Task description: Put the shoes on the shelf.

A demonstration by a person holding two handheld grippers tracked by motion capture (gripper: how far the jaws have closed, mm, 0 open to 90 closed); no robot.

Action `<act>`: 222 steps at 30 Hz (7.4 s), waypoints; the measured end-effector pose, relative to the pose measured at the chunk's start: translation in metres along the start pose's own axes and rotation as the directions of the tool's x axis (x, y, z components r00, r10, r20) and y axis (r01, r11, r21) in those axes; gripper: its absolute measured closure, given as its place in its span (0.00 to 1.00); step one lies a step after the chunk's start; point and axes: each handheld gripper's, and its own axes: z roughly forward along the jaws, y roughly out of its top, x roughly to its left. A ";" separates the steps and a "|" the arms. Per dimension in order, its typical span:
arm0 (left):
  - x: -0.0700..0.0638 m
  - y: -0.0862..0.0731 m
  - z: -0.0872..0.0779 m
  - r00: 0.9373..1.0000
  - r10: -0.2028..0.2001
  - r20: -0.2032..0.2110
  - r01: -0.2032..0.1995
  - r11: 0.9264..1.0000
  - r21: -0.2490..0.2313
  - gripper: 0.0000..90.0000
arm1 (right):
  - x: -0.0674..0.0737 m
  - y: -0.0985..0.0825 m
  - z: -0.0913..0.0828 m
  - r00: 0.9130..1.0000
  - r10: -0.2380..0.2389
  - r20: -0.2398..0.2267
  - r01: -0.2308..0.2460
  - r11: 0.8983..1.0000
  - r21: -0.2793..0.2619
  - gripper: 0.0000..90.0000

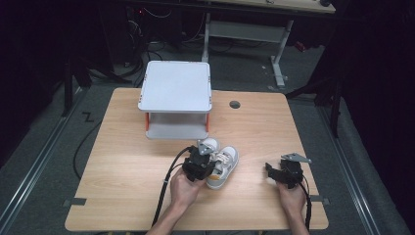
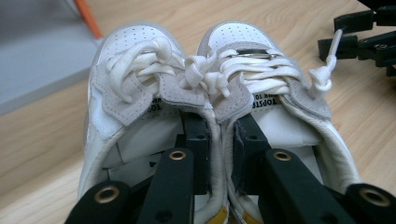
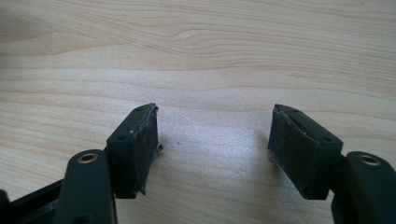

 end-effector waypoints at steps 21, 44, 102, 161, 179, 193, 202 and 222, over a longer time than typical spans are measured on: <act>0.094 0.002 -0.001 0.970 -0.114 -0.214 0.106 0.993 -0.047 0.88 | 0.000 0.000 0.000 1.000 0.007 0.008 -0.007 1.000 -0.005 0.43; 0.131 0.005 0.028 0.925 -0.211 -0.317 0.180 0.976 -0.126 0.87 | 0.005 0.012 0.000 0.995 0.010 -0.097 -0.010 1.000 -0.003 0.72; 0.100 -0.013 -0.033 0.938 -0.118 -0.325 0.086 0.990 -0.112 0.18 | 0.164 0.228 0.021 0.909 -0.264 -0.324 0.190 0.951 -0.243 0.93; 0.122 -0.007 0.040 0.891 -0.272 -0.363 0.286 0.958 -0.015 0.29 | 0.172 0.234 0.023 0.906 -0.292 -0.307 0.233 0.948 -0.215 1.00; 0.123 -0.006 0.042 0.889 -0.289 -0.355 0.296 0.954 -0.034 0.30 | 0.172 0.234 0.023 0.906 -0.296 -0.303 0.240 0.948 -0.210 1.00; 0.126 0.006 0.052 0.885 -0.281 -0.372 0.297 0.955 -0.015 0.32 | 0.172 0.234 0.023 0.905 -0.295 -0.305 0.239 0.948 -0.210 1.00; 0.132 0.012 0.062 0.880 -0.312 -0.359 0.321 0.946 -0.036 0.32 | 0.172 0.234 0.023 0.905 -0.301 -0.302 0.245 0.947 -0.209 1.00; 0.129 0.008 0.049 0.908 -0.271 -0.321 0.262 0.962 -0.070 0.34 | 0.178 0.234 0.023 0.908 -0.308 -0.283 0.251 0.943 -0.220 0.90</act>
